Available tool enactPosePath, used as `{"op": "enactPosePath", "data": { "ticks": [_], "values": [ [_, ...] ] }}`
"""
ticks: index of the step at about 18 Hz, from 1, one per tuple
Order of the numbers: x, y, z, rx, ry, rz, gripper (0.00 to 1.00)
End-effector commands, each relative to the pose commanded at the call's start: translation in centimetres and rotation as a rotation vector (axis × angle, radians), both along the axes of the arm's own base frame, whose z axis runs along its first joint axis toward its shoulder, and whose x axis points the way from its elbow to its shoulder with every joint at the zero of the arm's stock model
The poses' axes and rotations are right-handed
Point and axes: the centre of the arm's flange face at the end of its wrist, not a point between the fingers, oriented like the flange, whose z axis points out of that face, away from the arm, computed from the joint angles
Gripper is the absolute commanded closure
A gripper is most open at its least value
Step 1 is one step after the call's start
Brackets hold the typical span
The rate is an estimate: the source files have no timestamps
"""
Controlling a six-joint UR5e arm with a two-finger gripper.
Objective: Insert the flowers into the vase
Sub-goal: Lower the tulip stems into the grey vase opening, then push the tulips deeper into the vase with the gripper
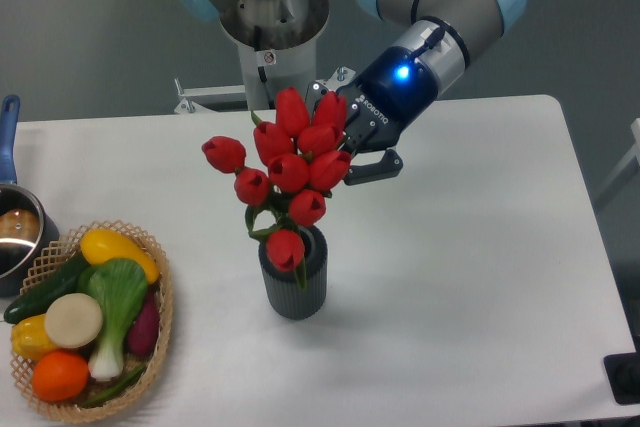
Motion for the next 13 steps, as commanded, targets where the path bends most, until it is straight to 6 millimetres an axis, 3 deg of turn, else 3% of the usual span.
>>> {"op": "enactPosePath", "data": {
  "ticks": [6,13],
  "values": [
    [0.8,0.4,-3.7,-0.048,0.013,-0.013,0.94],
    [3.0,0.0,-9.8,-0.113,0.034,-0.046,0.9]
  ]
}}
